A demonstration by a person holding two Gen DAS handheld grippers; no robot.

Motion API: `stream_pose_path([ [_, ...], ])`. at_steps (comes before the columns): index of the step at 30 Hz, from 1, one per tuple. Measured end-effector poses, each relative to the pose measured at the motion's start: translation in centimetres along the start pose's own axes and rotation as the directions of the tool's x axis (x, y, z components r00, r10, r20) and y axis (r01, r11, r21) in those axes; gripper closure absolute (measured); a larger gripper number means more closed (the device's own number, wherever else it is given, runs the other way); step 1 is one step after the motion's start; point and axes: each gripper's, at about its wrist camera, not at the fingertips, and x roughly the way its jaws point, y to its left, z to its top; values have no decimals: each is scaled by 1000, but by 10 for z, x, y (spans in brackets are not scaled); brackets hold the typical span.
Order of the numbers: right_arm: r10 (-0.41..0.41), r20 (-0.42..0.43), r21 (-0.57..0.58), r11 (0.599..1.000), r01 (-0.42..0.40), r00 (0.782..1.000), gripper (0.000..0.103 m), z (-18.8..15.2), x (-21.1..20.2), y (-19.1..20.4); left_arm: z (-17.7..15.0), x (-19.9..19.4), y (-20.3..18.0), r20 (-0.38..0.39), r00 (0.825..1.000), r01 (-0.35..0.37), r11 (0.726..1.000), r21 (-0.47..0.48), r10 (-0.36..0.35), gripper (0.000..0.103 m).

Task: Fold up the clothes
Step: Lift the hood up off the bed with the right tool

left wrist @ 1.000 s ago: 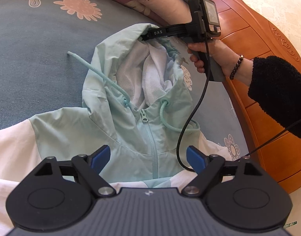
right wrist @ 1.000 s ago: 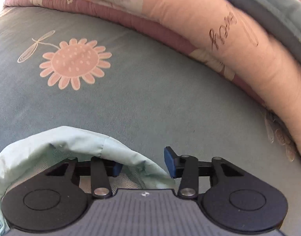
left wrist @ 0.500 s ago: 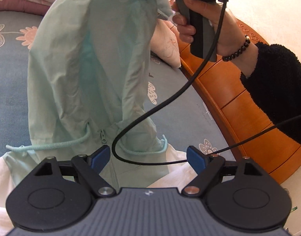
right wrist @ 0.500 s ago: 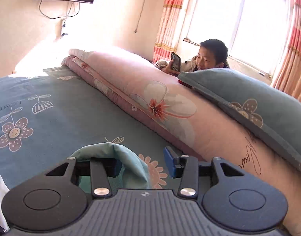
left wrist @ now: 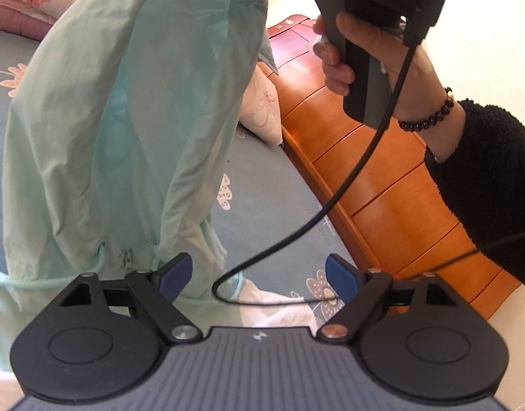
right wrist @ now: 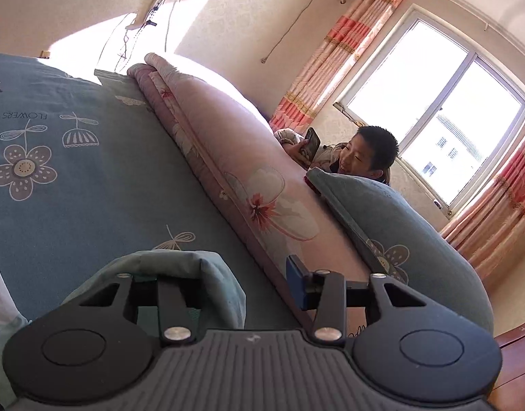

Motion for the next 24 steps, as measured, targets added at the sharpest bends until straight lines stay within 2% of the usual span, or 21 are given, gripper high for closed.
stream_pose_path([
  [2, -2, -1, -19, 1000, 2, 1000, 55, 0, -9, 2, 7, 14, 0, 35, 999, -31, 999, 35, 30, 18],
  [4, -5, 6, -35, 999, 6, 1000, 55, 1, -18, 4, 14, 27, 4, 79, 990, -122, 990, 64, 116, 18],
  [5, -7, 7, -44, 999, 8, 1000, 55, 1, -21, 5, 19, 33, 7, 94, 987, -138, 989, 54, 133, 18],
  [8, -7, -4, -32, 999, 7, 1000, 57, -4, -25, 8, 30, 44, 16, 88, 989, -122, 993, 9, 120, 18],
  [10, -2, -15, -11, 1000, 2, 1000, 61, -8, -26, 9, 28, 41, 13, 60, 990, -130, 991, 16, 129, 18],
  [11, 2, -18, 0, 1000, -2, 1000, 62, -9, -27, 9, 23, 36, 11, 46, 991, -125, 992, 24, 124, 18],
  [13, 21, -28, 32, 999, -20, 999, 74, -13, -30, 8, 8, 18, 6, 17, 994, -109, 993, 37, 109, 18],
  [17, 41, -45, 67, 997, -38, 998, 81, -18, -41, 13, -30, -26, 4, -25, 993, -119, 992, -31, 118, 17],
  [21, 64, -47, 91, 994, -60, 997, 85, -21, -61, 24, -56, -65, 9, -53, 979, -199, 976, -88, 195, 17],
  [24, 89, -54, 104, 991, -83, 995, 86, -21, -80, 36, -62, -87, 13, -49, 967, -253, 961, -113, 249, 17],
])
